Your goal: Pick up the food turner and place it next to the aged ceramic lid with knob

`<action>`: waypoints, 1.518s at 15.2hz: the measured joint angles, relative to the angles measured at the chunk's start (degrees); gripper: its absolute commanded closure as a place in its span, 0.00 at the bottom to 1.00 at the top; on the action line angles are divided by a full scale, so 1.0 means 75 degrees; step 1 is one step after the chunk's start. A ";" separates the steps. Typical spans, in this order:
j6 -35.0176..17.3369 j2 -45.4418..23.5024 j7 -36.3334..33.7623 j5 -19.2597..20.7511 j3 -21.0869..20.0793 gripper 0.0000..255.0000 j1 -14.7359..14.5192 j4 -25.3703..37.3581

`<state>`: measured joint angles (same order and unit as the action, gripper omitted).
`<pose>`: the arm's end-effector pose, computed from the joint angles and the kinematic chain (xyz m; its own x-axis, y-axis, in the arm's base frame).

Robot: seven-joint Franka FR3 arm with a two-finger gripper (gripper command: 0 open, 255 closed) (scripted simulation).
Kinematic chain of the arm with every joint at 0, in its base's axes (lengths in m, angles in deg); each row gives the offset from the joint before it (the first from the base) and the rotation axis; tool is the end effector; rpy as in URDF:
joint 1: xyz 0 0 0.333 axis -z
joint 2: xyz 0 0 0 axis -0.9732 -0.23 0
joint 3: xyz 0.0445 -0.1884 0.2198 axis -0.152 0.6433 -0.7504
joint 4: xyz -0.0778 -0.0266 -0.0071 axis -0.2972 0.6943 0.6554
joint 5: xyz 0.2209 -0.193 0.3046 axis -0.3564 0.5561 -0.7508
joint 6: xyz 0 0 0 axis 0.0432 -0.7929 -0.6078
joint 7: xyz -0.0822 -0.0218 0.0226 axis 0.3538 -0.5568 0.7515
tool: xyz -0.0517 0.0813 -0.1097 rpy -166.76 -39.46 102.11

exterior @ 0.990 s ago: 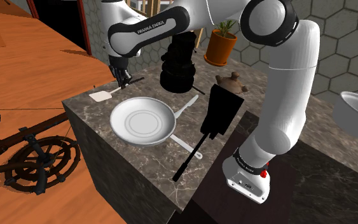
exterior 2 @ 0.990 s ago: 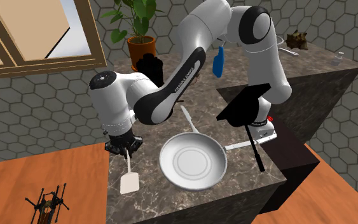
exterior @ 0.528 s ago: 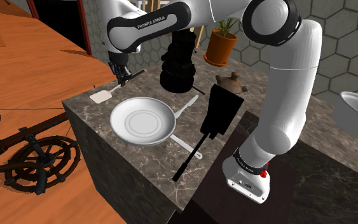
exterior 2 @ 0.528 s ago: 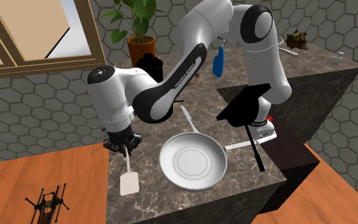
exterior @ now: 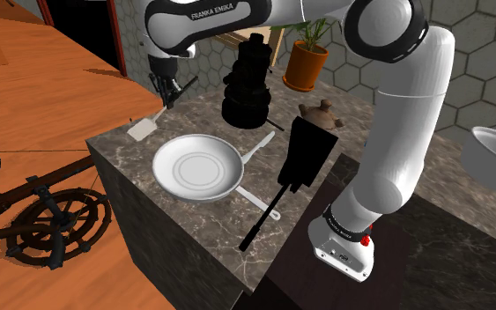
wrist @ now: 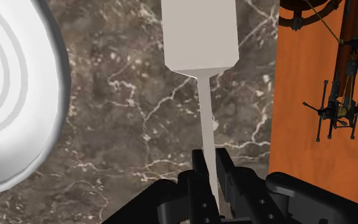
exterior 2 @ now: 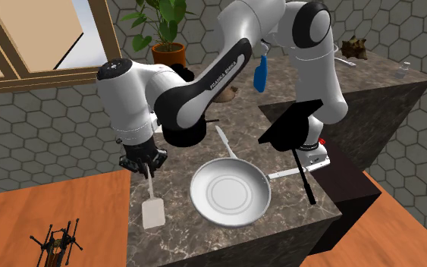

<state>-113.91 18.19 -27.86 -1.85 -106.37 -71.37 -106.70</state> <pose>0.6567 0.1740 0.3232 0.0373 -0.9971 0.0663 -0.9993 -0.0374 -0.0007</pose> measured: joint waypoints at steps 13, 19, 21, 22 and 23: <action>0.1175 0.0304 0.0200 -0.0194 -0.0082 1.00 -0.0006 0.0911; 0.1789 0.0330 0.0264 -0.0228 -0.0106 1.00 -0.0055 0.1507; 0.1903 0.0377 0.0344 -0.0254 -0.0097 1.00 -0.0010 0.1585; 0.1835 0.0516 0.0476 -0.0312 -0.0070 1.00 0.0120 0.1401; 0.1778 0.0598 0.0612 -0.0349 -0.0035 1.00 0.0234 0.1282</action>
<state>-100.58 22.68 -23.27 -4.46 -106.63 -69.61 -97.09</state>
